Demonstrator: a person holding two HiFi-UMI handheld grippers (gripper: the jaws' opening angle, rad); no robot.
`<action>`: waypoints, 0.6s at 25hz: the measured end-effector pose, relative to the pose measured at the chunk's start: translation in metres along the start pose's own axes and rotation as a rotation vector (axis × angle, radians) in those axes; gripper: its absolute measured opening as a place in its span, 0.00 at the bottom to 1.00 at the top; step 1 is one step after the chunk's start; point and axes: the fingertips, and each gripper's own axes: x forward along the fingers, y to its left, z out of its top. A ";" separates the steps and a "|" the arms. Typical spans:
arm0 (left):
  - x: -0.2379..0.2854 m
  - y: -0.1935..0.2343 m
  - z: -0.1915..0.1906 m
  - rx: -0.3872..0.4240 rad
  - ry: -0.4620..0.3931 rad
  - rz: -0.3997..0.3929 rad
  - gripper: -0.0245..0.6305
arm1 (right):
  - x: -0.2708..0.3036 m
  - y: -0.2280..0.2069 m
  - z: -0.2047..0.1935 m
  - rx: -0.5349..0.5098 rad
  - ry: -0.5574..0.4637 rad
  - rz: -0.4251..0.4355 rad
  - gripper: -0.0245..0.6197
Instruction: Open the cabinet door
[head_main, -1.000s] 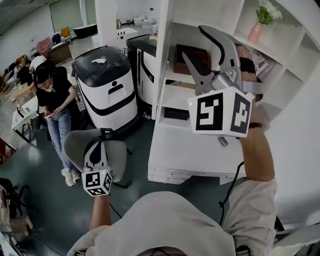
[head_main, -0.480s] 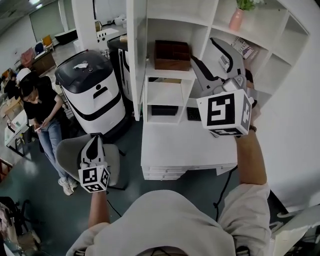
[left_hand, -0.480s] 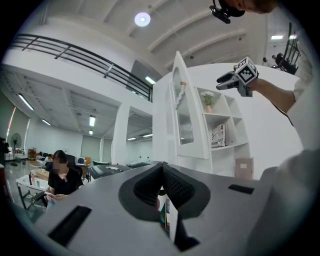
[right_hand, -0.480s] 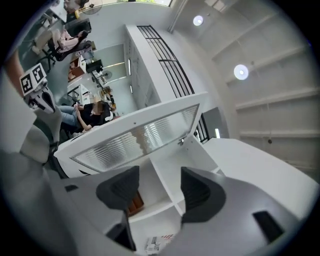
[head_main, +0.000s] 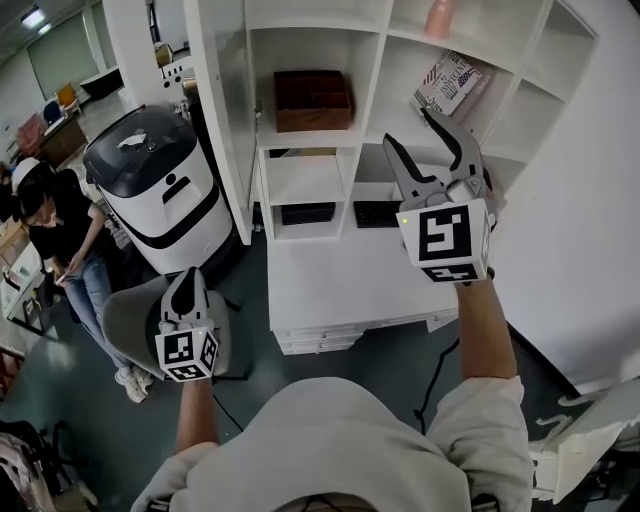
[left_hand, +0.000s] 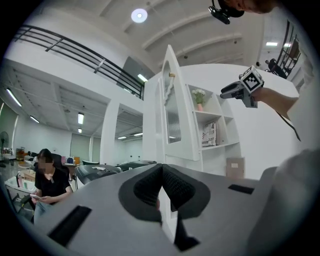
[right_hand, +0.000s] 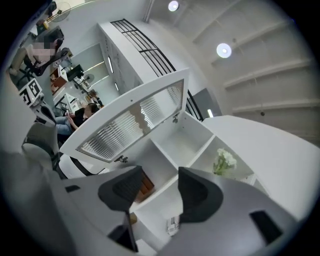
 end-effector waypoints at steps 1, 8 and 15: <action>0.003 -0.004 0.000 0.001 0.002 -0.008 0.04 | -0.002 0.000 -0.007 0.015 0.009 -0.002 0.40; 0.024 -0.031 0.000 0.009 0.005 -0.059 0.04 | -0.010 0.007 -0.054 0.113 0.059 0.002 0.38; 0.038 -0.057 0.001 0.030 0.010 -0.099 0.04 | -0.027 0.021 -0.099 0.243 0.088 0.005 0.34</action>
